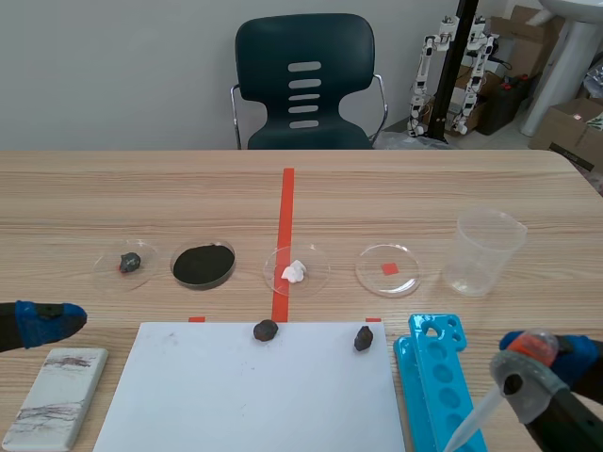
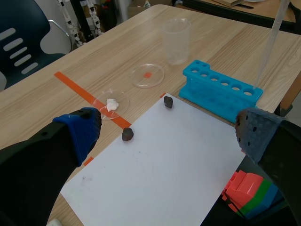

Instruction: Draw acid from the petri dish

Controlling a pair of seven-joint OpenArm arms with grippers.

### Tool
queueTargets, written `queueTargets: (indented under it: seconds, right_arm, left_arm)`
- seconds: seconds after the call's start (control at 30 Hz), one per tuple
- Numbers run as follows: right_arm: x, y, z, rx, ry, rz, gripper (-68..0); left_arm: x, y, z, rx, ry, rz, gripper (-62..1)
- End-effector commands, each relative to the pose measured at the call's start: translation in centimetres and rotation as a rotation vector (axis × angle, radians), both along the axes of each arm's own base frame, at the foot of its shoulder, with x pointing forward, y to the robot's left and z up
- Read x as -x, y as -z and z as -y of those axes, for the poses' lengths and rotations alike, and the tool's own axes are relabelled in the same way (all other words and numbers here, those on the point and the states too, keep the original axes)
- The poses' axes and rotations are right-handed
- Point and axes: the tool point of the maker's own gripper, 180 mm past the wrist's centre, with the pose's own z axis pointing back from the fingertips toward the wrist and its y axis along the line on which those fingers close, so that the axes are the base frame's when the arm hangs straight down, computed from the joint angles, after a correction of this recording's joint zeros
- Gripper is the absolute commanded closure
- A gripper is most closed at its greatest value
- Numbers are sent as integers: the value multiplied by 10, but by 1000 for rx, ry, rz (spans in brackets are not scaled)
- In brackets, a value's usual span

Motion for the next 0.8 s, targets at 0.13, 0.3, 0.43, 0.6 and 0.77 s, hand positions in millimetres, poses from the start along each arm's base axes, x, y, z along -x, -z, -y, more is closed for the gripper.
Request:
queueTargets:
  seconds: [0.13,0.3,0.43,0.6,0.77]
  right_arm:
    - [-21,2,3,65,29,38,-64]
    - [-47,-5,8,88,71,105,-64]
    - [-70,-16,9,117,81,185,-64]
    - [-104,-30,15,150,112,288,-64]
    - [-139,-27,22,161,142,326,-64]
  left_arm:
    - [-2,-7,2,28,-6,17,-598]
    - [-2,-8,2,28,-6,18,-598]
    - [-2,-7,2,28,-6,17,-598]
    - [-2,-8,2,28,-6,18,-598]
    - [-2,-8,2,28,-6,18,-598]
